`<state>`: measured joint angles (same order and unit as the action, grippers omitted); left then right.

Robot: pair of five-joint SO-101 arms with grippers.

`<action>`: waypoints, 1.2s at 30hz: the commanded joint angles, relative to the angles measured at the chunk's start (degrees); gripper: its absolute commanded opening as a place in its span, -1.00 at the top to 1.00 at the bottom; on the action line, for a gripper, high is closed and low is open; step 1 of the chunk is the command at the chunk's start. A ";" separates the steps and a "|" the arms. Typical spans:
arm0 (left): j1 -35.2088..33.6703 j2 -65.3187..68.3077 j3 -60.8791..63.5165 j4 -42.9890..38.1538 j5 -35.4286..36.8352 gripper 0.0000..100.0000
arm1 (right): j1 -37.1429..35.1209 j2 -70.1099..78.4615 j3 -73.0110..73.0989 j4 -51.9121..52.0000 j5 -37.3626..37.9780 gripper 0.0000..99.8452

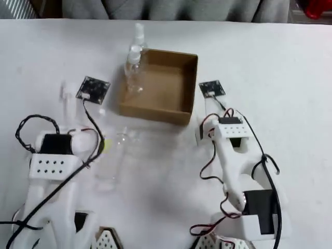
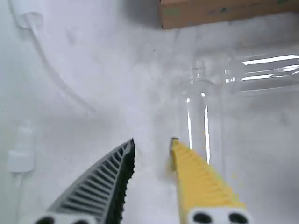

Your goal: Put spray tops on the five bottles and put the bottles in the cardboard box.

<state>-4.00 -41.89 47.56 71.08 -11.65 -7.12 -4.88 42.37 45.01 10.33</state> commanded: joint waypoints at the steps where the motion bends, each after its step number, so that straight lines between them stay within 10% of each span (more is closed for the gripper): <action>1: 1.54 -1.54 -3.87 0.09 5.01 0.58 | -0.13 0.66 -0.97 -0.75 -0.26 0.88; 36: 5.76 42.77 -24.53 -2.02 0.26 0.52 | -0.22 2.15 -2.20 -1.89 -0.18 0.89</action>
<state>1.36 1.01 25.23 70.02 -10.95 -6.95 -2.51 42.11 44.04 10.33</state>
